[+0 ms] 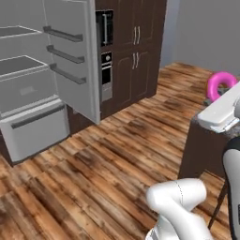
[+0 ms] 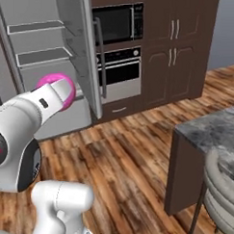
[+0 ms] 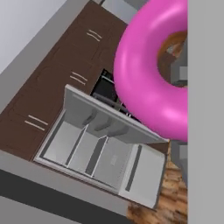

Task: Take the donut and cupcake from the fridge and place them on the empty tray on the dining counter.

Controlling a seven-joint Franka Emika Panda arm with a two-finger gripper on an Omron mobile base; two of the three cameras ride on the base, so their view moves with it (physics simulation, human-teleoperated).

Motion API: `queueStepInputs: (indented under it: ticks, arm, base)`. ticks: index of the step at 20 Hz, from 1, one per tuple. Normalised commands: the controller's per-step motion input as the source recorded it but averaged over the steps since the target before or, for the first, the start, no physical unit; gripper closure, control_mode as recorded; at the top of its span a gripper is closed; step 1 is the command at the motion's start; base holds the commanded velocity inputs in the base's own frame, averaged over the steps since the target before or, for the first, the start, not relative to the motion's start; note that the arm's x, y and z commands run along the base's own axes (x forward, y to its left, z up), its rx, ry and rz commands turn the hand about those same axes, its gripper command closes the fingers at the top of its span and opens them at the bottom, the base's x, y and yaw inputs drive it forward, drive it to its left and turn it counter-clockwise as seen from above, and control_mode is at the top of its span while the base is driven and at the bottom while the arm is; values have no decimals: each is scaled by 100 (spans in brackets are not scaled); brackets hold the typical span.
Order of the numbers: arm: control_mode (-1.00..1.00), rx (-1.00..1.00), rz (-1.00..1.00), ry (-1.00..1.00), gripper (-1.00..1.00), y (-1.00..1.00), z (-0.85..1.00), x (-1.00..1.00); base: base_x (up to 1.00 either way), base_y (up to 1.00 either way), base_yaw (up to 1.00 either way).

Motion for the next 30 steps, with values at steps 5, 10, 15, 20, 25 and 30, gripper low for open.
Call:
queueStepInputs:
  ticks: [5,10,15,20,25,30]
  arm:
    - [100,0,0,0,100,0,0,0]
    - [100,0,0,0,100,0,0,0]
    - [100,0,0,0,100,0,0,0]
    - [100,0,0,0,100,0,0,0]
    - [100,0,0,0,100,0,0,0]
    - [100,0,0,0,100,0,0,0]
  base:
    - [-76,24,-50]
    - [-20,-45,-44]
    - [0,-89,-35]
    - [0,-89,-37]
    - [0,-63,-43]
    - [0,-59,-40]
